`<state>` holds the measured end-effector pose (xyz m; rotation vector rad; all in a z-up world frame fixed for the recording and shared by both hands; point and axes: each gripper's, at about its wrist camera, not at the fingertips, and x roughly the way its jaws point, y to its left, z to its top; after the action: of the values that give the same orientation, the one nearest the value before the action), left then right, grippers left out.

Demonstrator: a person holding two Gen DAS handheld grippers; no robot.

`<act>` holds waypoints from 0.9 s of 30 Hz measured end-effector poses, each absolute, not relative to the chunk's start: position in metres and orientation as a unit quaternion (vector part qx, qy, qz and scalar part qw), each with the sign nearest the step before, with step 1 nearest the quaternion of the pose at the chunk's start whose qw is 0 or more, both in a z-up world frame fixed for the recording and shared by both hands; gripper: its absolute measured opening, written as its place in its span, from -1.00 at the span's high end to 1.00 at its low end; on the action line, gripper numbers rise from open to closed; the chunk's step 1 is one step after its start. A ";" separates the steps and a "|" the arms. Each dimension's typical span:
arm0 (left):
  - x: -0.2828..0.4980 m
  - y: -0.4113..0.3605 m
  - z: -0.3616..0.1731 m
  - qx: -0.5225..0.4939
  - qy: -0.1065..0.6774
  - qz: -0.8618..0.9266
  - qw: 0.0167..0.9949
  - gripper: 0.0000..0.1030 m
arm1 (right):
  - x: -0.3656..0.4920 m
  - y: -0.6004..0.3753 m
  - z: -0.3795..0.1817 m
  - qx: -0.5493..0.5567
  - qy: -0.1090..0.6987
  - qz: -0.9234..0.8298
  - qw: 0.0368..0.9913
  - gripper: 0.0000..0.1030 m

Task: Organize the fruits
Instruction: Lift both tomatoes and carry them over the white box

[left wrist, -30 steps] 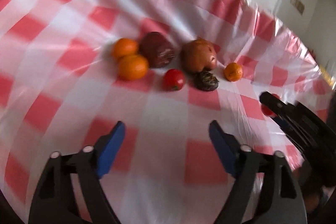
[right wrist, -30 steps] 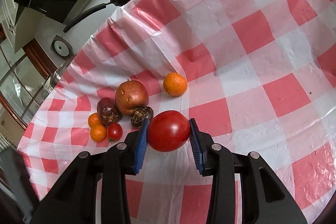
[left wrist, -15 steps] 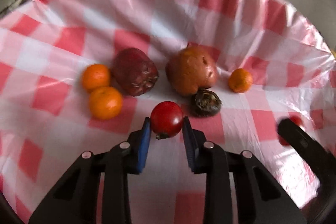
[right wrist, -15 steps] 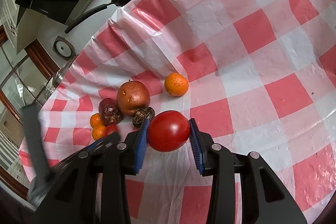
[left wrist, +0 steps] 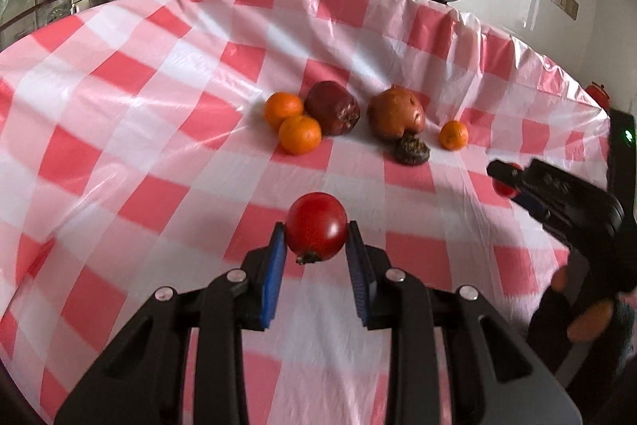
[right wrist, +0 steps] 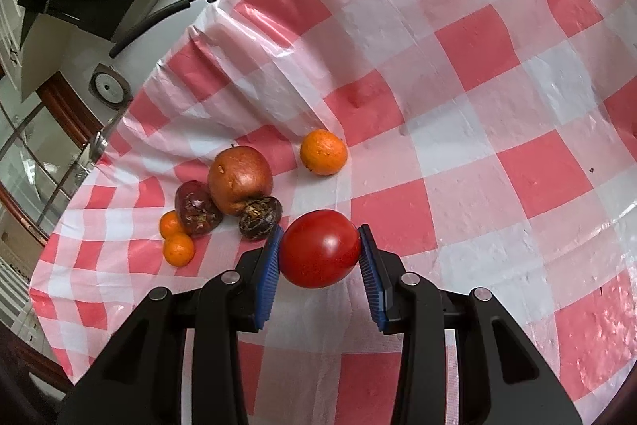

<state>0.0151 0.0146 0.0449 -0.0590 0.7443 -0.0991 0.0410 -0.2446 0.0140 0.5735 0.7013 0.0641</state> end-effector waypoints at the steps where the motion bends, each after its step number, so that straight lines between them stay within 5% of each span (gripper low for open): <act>1: 0.011 0.017 0.044 -0.027 0.365 -0.047 0.929 0.42 | 0.041 -0.244 0.014 0.276 0.340 0.029 0.898 0.26; 12: -0.090 0.081 0.051 -0.007 0.370 -0.006 0.929 0.41 | 0.024 -0.224 0.015 0.252 0.373 0.024 0.892 0.26; 27: -0.193 0.169 0.025 -0.019 0.384 0.061 0.921 0.41 | -0.107 -0.053 0.029 0.141 0.406 0.178 0.885 0.26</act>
<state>-0.1927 0.1686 0.0249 -0.0396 0.7893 0.1258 -0.1070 -0.0535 0.0286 0.2936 0.8444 0.3703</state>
